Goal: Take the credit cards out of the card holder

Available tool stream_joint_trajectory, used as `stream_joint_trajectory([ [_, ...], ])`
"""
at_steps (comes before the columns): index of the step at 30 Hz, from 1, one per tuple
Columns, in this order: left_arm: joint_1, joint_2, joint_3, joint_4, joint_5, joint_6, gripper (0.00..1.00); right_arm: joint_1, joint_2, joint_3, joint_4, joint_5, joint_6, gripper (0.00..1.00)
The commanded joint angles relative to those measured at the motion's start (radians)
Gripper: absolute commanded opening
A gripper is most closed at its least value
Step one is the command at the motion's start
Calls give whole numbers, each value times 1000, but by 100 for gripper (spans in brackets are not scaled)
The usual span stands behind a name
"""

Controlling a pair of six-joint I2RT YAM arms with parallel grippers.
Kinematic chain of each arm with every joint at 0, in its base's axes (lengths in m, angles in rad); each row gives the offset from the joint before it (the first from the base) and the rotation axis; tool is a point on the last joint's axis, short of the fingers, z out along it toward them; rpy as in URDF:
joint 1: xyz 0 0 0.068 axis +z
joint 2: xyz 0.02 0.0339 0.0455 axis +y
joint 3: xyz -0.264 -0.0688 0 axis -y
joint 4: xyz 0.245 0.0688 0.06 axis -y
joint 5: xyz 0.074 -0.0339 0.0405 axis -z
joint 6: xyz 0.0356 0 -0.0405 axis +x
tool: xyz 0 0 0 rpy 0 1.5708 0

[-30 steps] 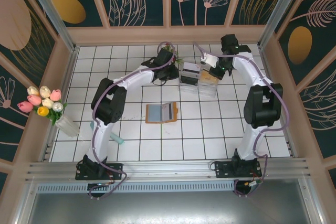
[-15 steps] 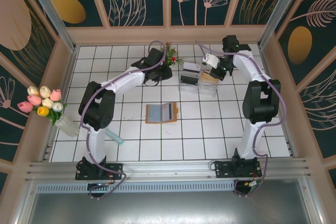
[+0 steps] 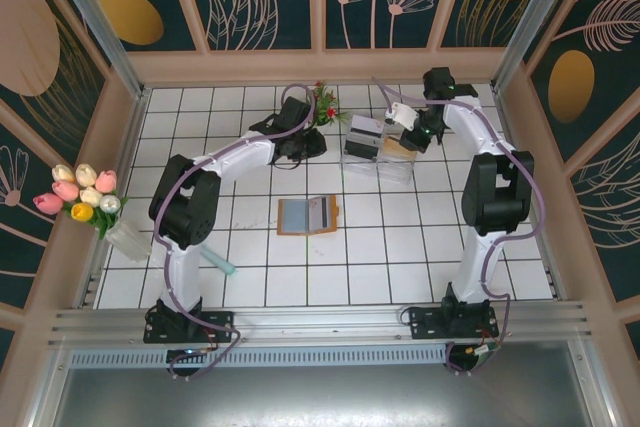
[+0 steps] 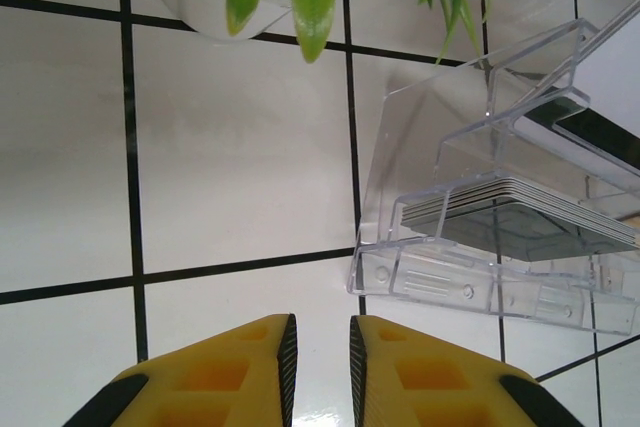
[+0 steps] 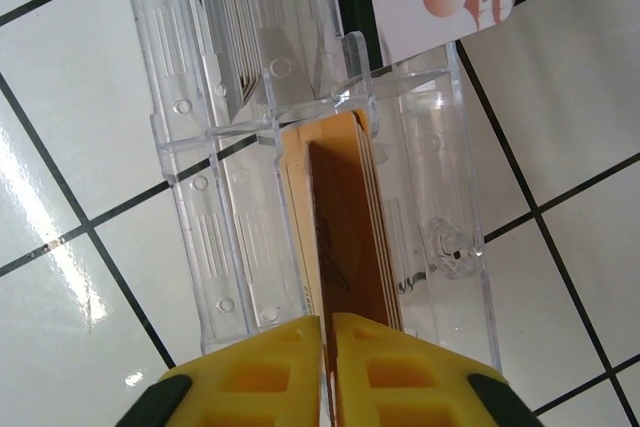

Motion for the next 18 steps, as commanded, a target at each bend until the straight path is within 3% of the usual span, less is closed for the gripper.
stream_joint_trajectory([
  [1, 10, -31, -22, 25, 17, -12, 24, 11, 22, 30, -13, 34, 18, 15],
  [11, 15, -42, -54, 45, 29, -25, 24, 24, 1, 28, 67, 87, 43, 17],
  [18, 23, -112, -120, 45, 1, -39, 28, 17, -93, 17, 127, 38, 119, 22],
])
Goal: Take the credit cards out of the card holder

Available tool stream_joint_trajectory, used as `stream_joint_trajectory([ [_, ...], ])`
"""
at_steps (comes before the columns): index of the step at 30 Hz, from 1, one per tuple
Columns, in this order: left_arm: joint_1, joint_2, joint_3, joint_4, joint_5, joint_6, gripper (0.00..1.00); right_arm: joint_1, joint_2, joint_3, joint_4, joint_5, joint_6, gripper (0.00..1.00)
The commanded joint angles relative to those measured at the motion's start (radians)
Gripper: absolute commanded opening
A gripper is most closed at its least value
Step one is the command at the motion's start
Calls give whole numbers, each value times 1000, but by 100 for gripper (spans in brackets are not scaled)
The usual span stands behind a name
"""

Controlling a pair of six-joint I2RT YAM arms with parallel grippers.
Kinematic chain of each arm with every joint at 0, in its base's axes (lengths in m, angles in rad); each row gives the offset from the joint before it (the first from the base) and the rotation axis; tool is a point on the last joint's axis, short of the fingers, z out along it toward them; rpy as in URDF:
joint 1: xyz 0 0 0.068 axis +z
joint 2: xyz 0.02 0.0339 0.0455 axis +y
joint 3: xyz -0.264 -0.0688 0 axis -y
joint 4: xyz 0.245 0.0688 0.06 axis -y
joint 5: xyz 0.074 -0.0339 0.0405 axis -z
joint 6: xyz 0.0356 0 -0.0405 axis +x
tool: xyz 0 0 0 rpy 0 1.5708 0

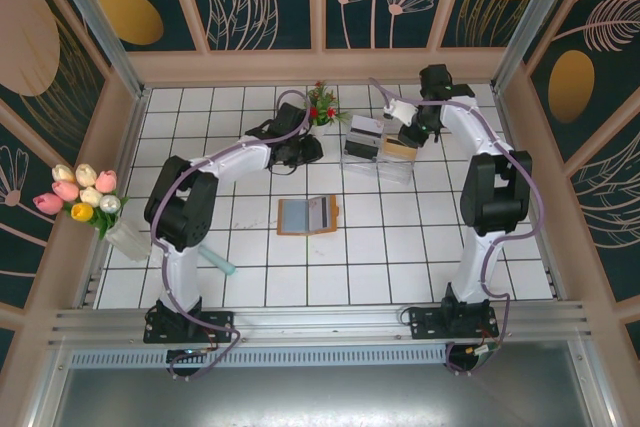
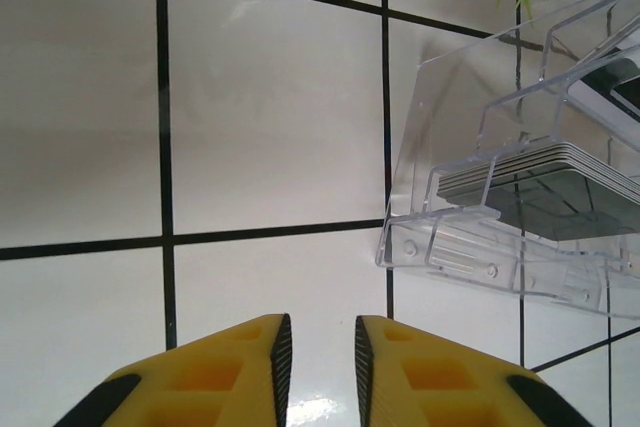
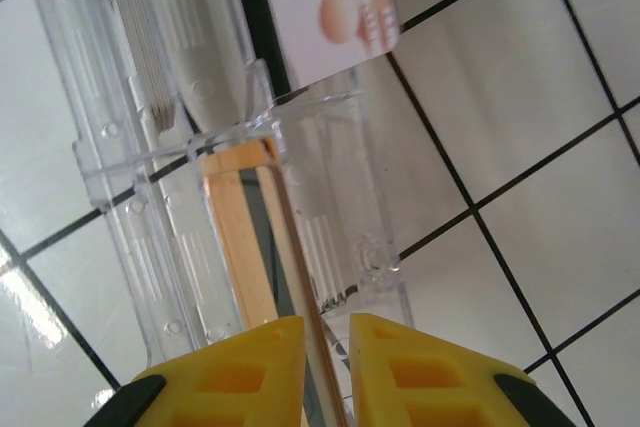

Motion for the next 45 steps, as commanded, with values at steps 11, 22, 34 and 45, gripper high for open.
stream_joint_trajectory([
  [11, 12, -308, -285, 33, -28, -48, 36, 36, -381, -180, 271, -297, 551, 25],
  [22, -1, -477, -545, 99, 41, -103, 38, 129, -541, -507, 529, -265, 1381, 28],
  [34, -51, -449, -636, 275, 216, -209, 22, 432, -498, -822, 780, -282, 1768, 14],
  [45, -83, -374, -640, 294, 191, -240, 20, 508, -276, -755, 772, -256, 1783, 14],
])
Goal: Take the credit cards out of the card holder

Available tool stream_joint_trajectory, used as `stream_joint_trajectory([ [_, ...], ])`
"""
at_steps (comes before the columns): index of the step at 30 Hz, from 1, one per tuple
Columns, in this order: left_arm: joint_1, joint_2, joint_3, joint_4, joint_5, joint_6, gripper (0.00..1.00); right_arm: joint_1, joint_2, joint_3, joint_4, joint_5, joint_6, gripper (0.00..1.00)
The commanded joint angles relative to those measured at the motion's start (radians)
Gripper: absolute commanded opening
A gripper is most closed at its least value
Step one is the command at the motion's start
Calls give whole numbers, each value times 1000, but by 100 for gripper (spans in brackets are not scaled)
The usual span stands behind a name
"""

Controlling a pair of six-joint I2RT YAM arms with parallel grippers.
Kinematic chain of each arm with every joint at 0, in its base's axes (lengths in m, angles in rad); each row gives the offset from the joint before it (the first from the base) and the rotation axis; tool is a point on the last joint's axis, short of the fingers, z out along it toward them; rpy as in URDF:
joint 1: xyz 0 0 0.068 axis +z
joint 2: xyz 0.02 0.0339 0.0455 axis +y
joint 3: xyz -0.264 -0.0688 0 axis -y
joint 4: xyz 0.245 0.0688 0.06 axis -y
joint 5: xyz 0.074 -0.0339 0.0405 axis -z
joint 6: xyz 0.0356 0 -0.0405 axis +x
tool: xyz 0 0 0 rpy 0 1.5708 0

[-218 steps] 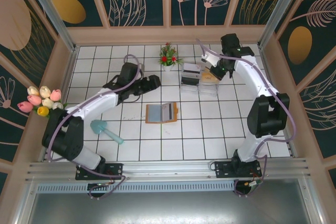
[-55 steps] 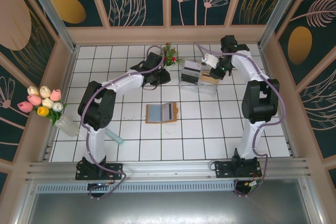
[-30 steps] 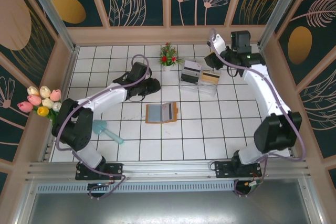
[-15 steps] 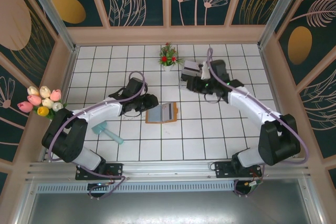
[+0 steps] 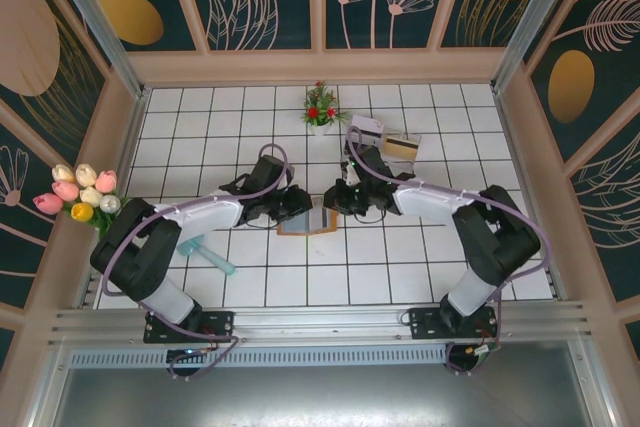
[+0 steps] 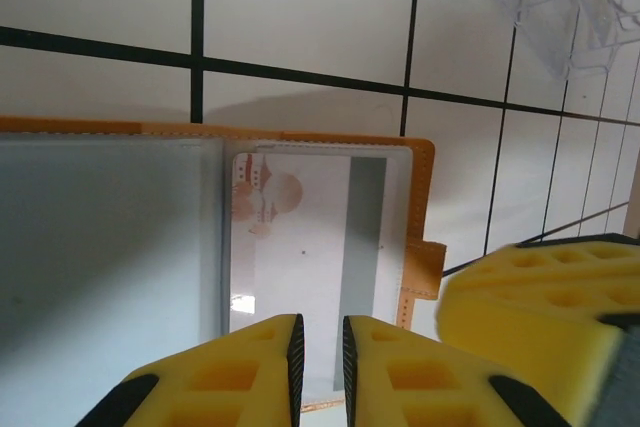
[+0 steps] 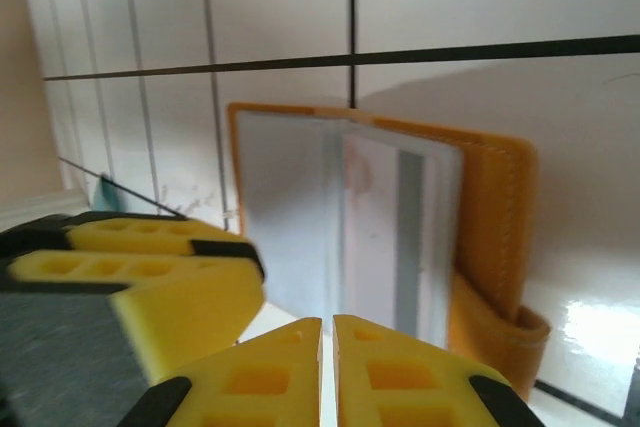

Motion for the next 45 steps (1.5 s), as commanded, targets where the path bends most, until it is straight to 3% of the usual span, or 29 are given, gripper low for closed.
stream_joint_trajectory([
  [1, -1, 21, -8, 31, -6, -27, 18, 1, 41, 57, -14, 35, 3, 14],
  [9, -3, 65, -2, 44, 2, -43, 12, -4, 106, 54, -76, 98, -8, 14],
  [17, -4, 150, 44, 58, 44, -36, 10, -4, 121, -7, -28, 105, 31, 16],
  [29, -4, 170, 69, -78, -83, 26, 15, -11, 111, -44, -39, 126, 29, 17],
  [37, -4, 145, 70, -92, -98, 48, 19, -22, 115, -49, -58, 142, 13, 17],
  [45, -4, 188, 52, -25, -5, 53, 17, -22, 129, -59, -59, 136, 5, 17],
])
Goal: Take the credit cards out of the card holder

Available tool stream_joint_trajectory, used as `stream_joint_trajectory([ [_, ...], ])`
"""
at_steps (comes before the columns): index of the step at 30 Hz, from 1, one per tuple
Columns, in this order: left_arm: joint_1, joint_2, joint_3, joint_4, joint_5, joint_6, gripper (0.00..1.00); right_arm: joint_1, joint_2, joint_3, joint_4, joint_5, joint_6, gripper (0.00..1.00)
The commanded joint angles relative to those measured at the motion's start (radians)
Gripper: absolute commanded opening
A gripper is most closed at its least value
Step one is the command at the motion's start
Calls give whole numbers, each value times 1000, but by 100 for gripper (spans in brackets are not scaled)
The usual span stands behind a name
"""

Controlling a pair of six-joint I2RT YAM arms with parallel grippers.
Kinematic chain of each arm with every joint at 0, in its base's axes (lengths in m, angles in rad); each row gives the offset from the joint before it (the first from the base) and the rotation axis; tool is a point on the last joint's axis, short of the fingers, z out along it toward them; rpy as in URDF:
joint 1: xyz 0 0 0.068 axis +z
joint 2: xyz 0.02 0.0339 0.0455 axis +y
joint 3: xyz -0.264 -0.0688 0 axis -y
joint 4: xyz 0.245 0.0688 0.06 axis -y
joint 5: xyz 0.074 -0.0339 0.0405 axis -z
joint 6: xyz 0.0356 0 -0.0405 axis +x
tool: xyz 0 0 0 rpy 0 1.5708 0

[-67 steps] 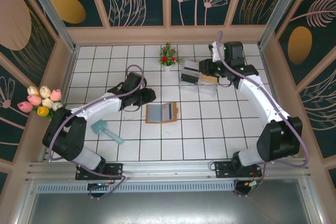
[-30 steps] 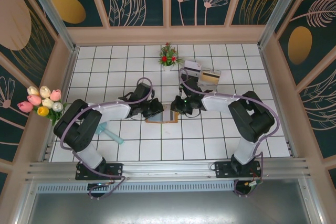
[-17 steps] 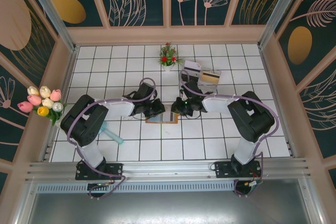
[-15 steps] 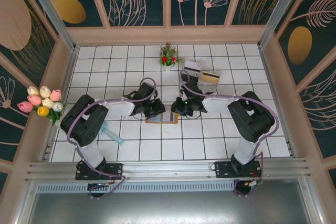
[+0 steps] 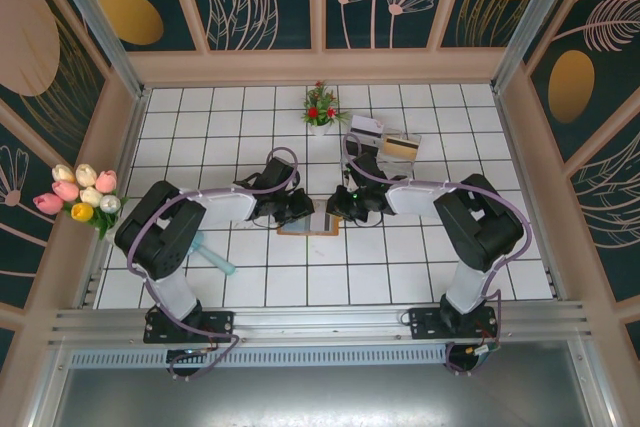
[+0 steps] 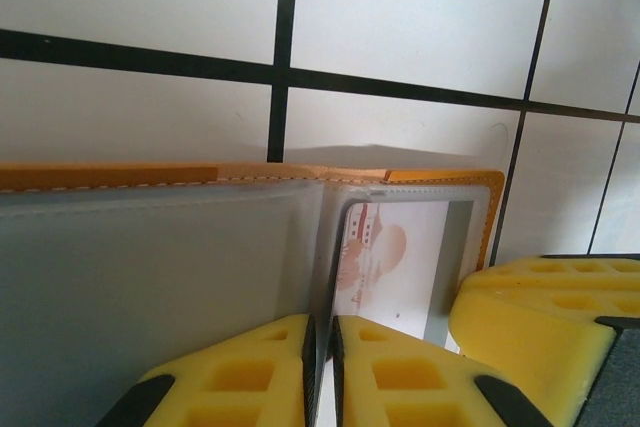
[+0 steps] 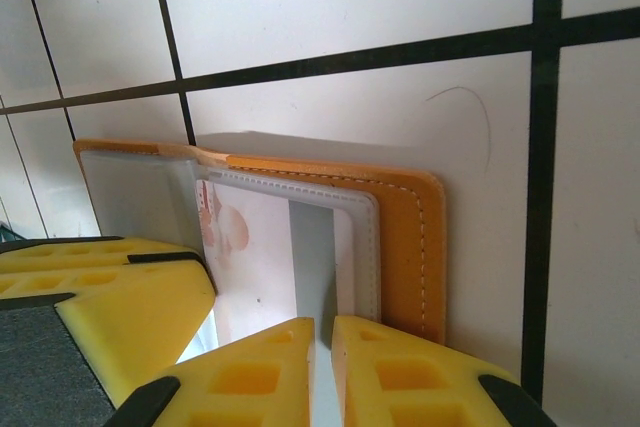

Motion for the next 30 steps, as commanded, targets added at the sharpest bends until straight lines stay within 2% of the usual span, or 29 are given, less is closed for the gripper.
stream_joint_trajectory([
  [1, 2, 27, -10, -9, 24, 32, 17, -15, 22, -46, -74, 57, -18, 17],
  [8, 12, 48, -37, 79, 144, 26, 17, -19, 27, -55, -53, 19, -20, 17],
  [17, 48, 7, -52, 35, 106, 73, 11, -21, 29, -57, -58, 24, -25, 17],
  [24, 75, -44, -82, 41, 105, 102, 5, -31, -14, -85, -24, 10, -43, 21],
  [28, 77, -44, -82, 52, 113, 108, 4, -38, -13, -88, -18, 1, -43, 21],
  [30, 78, -44, -89, 77, 135, 99, 7, -39, -9, -88, -14, -9, -44, 21],
])
